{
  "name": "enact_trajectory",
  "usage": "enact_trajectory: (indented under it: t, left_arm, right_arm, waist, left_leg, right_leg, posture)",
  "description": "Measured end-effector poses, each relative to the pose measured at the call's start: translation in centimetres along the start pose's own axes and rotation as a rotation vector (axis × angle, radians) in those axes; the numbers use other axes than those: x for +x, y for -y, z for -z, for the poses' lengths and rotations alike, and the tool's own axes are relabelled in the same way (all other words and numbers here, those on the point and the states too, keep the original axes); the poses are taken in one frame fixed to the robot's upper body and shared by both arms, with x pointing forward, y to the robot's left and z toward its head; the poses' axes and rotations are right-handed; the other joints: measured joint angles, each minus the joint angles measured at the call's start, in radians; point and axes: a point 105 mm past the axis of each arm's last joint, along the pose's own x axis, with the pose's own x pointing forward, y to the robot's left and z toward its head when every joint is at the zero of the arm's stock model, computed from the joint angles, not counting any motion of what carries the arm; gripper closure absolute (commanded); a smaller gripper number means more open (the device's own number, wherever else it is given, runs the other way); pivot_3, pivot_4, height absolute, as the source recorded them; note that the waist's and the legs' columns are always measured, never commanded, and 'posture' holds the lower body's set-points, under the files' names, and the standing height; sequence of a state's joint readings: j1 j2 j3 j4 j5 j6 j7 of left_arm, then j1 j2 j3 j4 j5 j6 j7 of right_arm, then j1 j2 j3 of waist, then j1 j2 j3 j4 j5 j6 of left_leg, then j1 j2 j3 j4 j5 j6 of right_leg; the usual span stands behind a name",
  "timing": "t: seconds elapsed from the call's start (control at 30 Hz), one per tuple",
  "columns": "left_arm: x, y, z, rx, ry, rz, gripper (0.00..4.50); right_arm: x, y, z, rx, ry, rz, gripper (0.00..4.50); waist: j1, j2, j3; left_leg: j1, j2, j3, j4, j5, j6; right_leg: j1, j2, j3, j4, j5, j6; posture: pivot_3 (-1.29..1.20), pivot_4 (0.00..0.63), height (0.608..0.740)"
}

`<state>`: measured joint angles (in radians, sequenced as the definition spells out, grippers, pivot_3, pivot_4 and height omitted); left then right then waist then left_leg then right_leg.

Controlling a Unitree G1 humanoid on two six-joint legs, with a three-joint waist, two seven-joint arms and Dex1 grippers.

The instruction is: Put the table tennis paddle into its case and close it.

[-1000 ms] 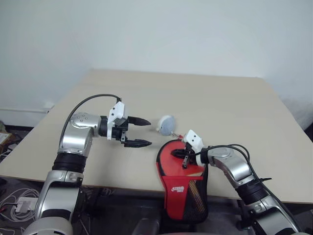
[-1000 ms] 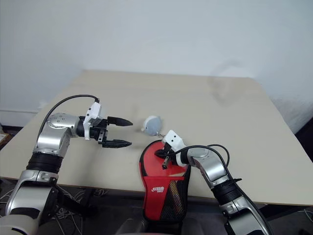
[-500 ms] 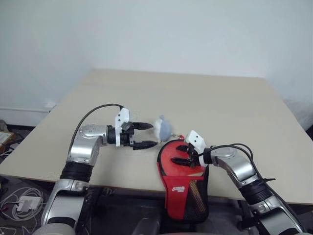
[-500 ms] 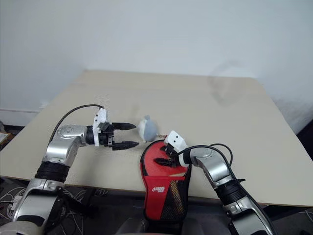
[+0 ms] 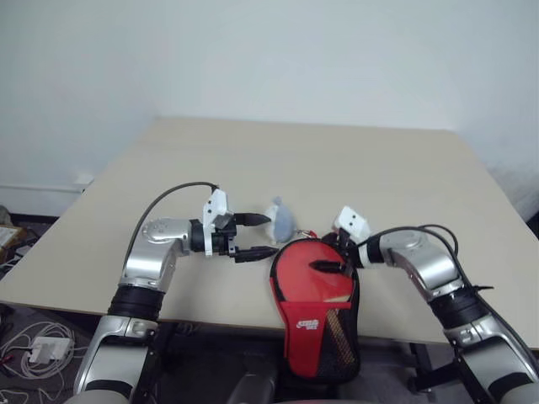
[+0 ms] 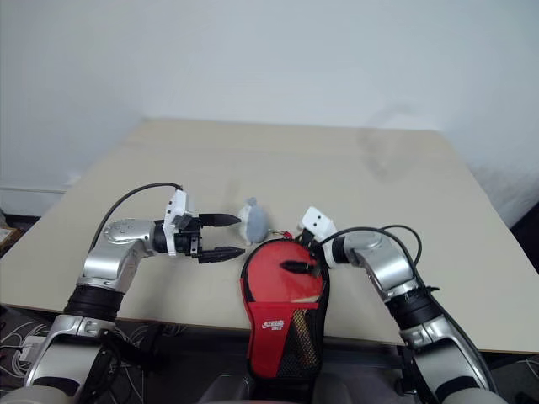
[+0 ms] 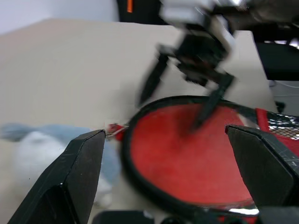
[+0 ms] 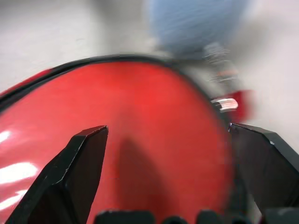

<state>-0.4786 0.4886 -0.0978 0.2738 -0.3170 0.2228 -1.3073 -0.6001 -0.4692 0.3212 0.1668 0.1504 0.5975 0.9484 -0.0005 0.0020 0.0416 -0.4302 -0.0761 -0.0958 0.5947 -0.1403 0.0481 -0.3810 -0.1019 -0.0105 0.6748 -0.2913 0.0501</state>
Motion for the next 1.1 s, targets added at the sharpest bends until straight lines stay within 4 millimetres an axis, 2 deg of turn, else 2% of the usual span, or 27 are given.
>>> enact_trajectory:
  t: [0.07, 0.23, 0.33, 0.4, 0.53, 0.77, 1.1]
  left_arm:
    - [0.8, 0.5, 0.4, -0.011, 0.01, 0.009, 0.9]
    - [2.7, 1.6, 0.9, -0.035, 0.033, 0.042, 2.64]
    - [4.2, 2.2, 0.9, -0.045, 0.046, 0.063, 3.72]
    - [4.8, 2.4, 1.0, -0.046, 0.046, 0.068, 4.43]
    - [5.7, 2.5, 1.9, -0.044, 0.013, 0.052, 4.47]
    - [6.7, 2.6, 3.5, -0.057, -0.048, 0.018, 4.47]
    - [6.6, 3.1, 4.4, -0.059, -0.073, 0.018, 4.47]
  right_arm:
    - [-0.1, 1.3, -1.3, -0.029, 0.01, 0.027, 0.0]
    - [0.2, 4.2, -4.2, -0.074, 0.039, 0.096, 0.0]
    - [1.4, 4.9, -6.3, -0.107, 0.066, 0.105, 0.0]
    - [2.2, 5.0, -6.9, -0.112, 0.07, 0.102, 0.0]
    - [4.4, 4.8, -7.4, -0.096, 0.052, 0.091, 0.0]
    - [7.5, 2.9, -9.2, -0.101, 0.059, 0.048, 0.0]
    - [8.9, 2.1, -8.1, -0.075, 0.017, 0.028, 0.0]
  waist:
    - [0.0, 0.001, 0.001]
    - [0.0, 0.001, 0.002]
    - [0.0, 0.001, 0.002]
    - [0.0, 0.001, 0.002]
    - [0.0, 0.002, 0.003]
    - [-0.001, 0.003, 0.003]
    - [-0.009, 0.003, 0.003]
  left_leg:
    - [0.0, 0.0, 0.0, 0.0, 0.0, 0.0]
    - [0.0, -0.002, 0.001, 0.0, 0.0, 0.0]
    - [0.0, -0.001, 0.001, 0.0, 0.0, 0.0]
    - [0.0, -0.001, 0.001, 0.0, 0.0, 0.0]
    - [0.0, -0.001, 0.001, 0.0, 0.0, 0.0]
    - [0.0, 0.002, 0.002, -0.001, 0.001, -0.002]
    - [0.0, 0.004, 0.004, -0.002, 0.002, -0.004]
  right_leg:
    - [-0.001, 0.0, 0.0, 0.0, 0.001, 0.001]
    - [0.0, 0.001, 0.001, 0.0, 0.003, -0.001]
    - [-0.001, 0.002, 0.001, 0.0, 0.004, -0.003]
    - [-0.001, 0.002, 0.001, 0.001, 0.004, -0.003]
    - [-0.001, 0.005, 0.002, 0.002, 0.004, -0.004]
    - [-0.004, 0.014, 0.009, 0.003, 0.007, -0.008]
    - [-0.007, 0.015, 0.011, 0.004, 0.007, -0.009]
  posture:
    - [0.0, 0.0, 0.707]
    - [0.0, 0.0, 0.707]
    - [0.0, 0.0, 0.707]
    - [0.0, 0.0, 0.707]
    - [0.0, 0.0, 0.707]
    - [0.0, 0.0, 0.707]
    - [0.0, 0.0, 0.707]
